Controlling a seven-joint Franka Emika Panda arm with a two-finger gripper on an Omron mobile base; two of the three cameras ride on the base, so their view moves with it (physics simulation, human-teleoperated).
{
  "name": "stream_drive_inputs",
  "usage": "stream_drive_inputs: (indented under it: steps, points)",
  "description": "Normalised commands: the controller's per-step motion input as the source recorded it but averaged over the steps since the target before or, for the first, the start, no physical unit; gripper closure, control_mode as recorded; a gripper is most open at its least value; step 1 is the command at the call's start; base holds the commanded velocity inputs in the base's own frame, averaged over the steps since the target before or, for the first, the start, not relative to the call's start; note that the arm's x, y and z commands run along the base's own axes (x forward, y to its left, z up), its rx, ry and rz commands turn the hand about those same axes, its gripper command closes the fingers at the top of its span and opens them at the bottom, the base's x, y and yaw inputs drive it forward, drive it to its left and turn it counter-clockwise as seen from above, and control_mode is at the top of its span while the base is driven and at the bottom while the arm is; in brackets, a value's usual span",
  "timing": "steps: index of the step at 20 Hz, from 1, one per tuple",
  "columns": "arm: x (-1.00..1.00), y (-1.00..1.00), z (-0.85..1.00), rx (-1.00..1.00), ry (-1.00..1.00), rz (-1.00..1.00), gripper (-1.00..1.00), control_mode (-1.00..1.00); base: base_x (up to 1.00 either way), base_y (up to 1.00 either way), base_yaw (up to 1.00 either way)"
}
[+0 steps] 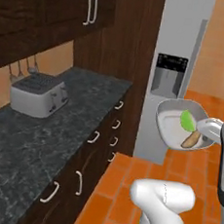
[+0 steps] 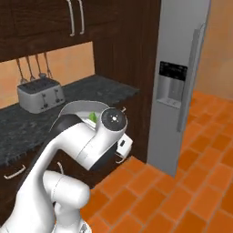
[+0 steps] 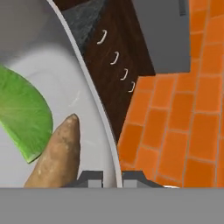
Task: Take the meat container that has the chicken drumstick and place it on the second highest rack of the freezer. Then take the vegetable container that has the lemon wedge and sweet potato and place it on the highest rack of the freezer.
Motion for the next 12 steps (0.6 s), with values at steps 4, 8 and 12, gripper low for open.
stream_drive_inputs:
  steps: [4,8,12]
  points:
    - [0.00,0.00,0.00,0.00,0.00,0.00,1.00,1.00,0.00,-0.20,-0.92]
    - [0.00,0.00,0.00,0.00,0.00,0.00,1.00,1.00,0.23,-0.44,-0.80]
    - [0.00,0.00,0.00,0.00,0.00,0.00,1.00,1.00,0.80,-0.03,-0.12]
